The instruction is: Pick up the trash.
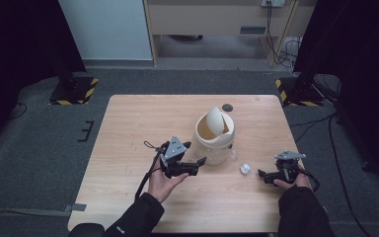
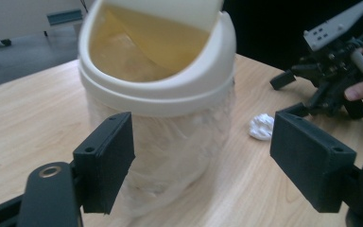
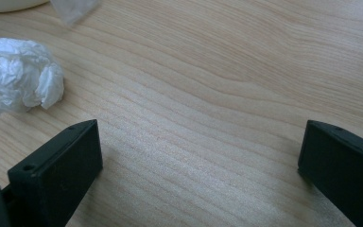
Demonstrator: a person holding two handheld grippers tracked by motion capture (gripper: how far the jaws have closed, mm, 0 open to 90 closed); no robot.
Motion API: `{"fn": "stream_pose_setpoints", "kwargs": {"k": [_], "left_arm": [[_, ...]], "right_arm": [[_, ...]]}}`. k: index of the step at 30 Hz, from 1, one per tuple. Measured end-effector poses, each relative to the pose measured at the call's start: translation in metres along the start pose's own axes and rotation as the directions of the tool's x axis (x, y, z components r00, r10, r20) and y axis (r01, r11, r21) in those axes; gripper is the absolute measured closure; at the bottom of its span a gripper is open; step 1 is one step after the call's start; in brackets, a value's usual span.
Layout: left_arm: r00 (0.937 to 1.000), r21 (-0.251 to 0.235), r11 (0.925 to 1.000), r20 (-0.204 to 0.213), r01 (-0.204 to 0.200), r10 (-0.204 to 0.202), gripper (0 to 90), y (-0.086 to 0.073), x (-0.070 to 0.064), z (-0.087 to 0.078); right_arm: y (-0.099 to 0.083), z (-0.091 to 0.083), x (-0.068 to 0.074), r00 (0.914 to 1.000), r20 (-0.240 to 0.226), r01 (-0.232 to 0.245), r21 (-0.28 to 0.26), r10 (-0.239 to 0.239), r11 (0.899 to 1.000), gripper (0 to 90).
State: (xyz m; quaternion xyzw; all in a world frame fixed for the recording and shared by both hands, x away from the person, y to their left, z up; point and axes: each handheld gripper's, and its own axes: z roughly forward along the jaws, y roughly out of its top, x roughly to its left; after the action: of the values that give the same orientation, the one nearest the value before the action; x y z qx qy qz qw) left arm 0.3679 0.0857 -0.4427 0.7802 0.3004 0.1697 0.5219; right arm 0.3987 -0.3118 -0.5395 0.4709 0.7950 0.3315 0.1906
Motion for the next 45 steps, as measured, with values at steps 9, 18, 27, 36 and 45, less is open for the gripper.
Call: {"fn": "stream_pose_setpoints", "kwargs": {"k": [9,18,27,36,45], "left_arm": [[0.9991,0.041,0.9991,0.042,-0.008,0.006,24.6,-0.011,-0.016,0.013],[0.9965,0.061,0.998,0.082,-0.02,0.015,26.4,-0.012,-0.033,0.03],[0.9943,0.07,0.9971,0.104,-0.028,0.021,28.0,-0.014,-0.047,0.045],[0.9924,0.084,0.9963,0.122,-0.02,0.01,29.1,-0.018,-0.054,0.064],[0.9906,0.112,0.9923,0.131,-0.054,0.039,29.8,-0.022,-0.063,0.085]], "right_arm": [[0.0,0.0,0.0,1.0,0.0,0.0,0.002,0.0,1.0,0.7],[0.0,0.0,0.0,1.0,-0.001,0.001,0.002,-0.001,1.0,0.7],[0.0,0.0,0.0,1.0,0.0,0.0,0.001,0.0,1.0,0.7],[0.0,0.0,0.0,1.0,-0.001,0.001,0.002,-0.001,1.0,0.7],[0.0,0.0,0.0,1.0,-0.001,0.0,0.002,0.0,1.0,0.7]]}}
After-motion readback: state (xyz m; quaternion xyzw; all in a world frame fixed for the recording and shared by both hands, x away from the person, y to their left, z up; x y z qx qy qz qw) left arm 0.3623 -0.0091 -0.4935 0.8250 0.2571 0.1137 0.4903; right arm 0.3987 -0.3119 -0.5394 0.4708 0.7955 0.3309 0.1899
